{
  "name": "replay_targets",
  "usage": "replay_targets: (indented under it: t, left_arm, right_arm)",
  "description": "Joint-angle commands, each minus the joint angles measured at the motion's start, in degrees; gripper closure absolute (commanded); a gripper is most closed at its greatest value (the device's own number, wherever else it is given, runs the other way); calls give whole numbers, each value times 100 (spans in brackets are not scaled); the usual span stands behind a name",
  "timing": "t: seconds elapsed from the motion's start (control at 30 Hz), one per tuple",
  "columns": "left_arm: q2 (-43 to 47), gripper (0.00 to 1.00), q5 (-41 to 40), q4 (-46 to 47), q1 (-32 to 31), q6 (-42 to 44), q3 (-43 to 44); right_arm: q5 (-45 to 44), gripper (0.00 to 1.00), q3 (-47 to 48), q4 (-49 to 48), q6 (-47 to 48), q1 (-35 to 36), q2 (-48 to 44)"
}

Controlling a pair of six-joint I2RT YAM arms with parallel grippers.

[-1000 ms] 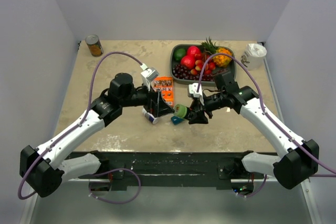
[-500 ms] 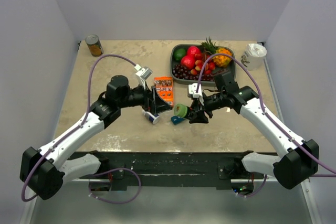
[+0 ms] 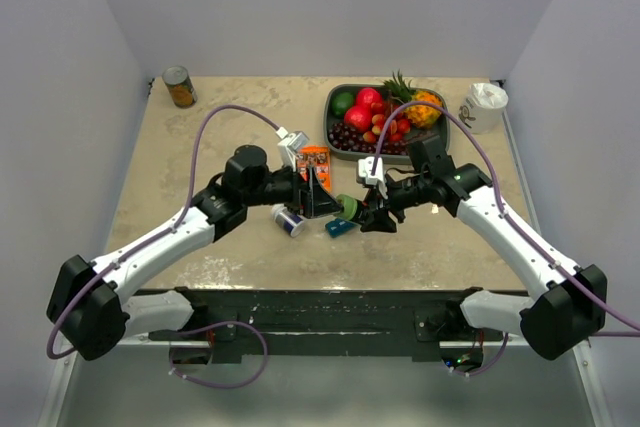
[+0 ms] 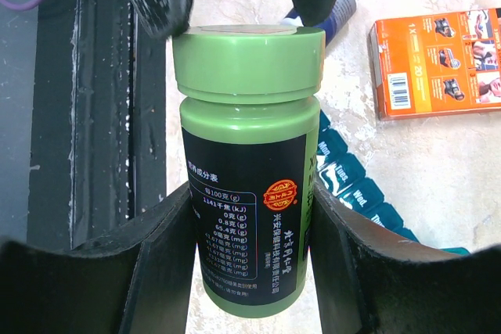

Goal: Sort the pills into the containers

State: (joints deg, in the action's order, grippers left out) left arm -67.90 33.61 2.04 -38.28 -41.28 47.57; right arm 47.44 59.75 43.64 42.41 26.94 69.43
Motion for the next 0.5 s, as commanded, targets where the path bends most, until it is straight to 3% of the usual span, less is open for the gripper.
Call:
replay_targets:
  t: [0.0,0.2,0.47]
  left_arm:
    - [-92,18,-161,77,-135,-65,340]
    - [-197,26,-161,86,-206,-47,437]
    - [-364,52,172,103,-285,154,428]
  right_arm:
    - [64,96,187,-250,-93,-22,44]
    - [72,96,187,-259,-110,-22,53]
    - [160,96,204,-268,-181,-22,71]
